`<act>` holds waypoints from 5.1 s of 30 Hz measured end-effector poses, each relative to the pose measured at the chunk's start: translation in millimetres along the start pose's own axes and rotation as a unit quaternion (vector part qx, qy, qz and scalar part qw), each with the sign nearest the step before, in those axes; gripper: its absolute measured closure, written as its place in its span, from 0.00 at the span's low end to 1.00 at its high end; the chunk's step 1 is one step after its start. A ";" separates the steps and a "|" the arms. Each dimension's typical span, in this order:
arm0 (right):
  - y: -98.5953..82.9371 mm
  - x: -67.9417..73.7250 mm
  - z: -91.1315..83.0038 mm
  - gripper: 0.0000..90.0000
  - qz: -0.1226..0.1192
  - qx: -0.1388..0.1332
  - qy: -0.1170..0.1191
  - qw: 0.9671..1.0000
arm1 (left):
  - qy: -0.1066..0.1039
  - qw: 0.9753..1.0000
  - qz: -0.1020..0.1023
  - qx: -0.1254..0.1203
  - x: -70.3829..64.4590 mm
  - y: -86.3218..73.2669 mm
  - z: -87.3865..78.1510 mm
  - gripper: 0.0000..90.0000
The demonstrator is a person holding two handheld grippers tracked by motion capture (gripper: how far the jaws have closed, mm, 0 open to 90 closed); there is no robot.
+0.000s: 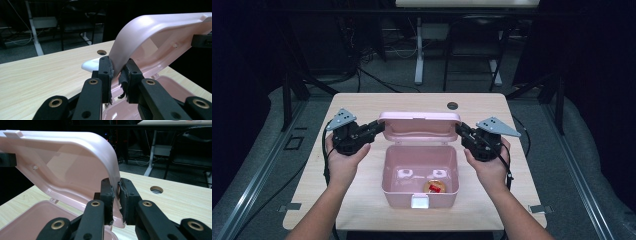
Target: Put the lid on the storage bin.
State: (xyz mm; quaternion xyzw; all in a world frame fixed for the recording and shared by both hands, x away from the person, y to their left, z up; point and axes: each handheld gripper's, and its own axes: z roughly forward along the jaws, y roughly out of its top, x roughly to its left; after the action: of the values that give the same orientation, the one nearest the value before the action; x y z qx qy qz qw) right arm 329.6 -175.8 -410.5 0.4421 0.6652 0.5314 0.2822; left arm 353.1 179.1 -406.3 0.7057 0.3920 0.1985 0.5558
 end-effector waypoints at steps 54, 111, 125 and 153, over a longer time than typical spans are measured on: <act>-7.9 7.3 -32.0 0.86 0.004 -0.014 0.037 0.999 | -0.024 0.999 0.020 0.006 -14.3 -7.7 -28.5 0.84; -62.8 -10.5 -50.2 0.90 0.031 0.017 0.023 0.999 | -0.070 0.997 0.027 0.018 -33.6 -31.5 -54.6 0.99; -72.4 -19.2 -52.0 0.90 0.037 0.030 0.010 0.999 | -0.081 0.996 0.022 0.018 -40.0 -43.0 -58.1 0.99; -97.6 -29.4 -61.3 0.87 0.045 0.041 -0.002 0.998 | -0.095 0.994 0.013 0.043 -49.2 -83.0 -65.0 0.99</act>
State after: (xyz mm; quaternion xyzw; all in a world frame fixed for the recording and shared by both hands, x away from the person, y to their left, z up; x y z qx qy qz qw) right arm 262.9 -234.2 -489.7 0.4835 0.6653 0.5153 0.2411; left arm 248.7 188.2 -457.0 0.7494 0.3368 0.1207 0.5571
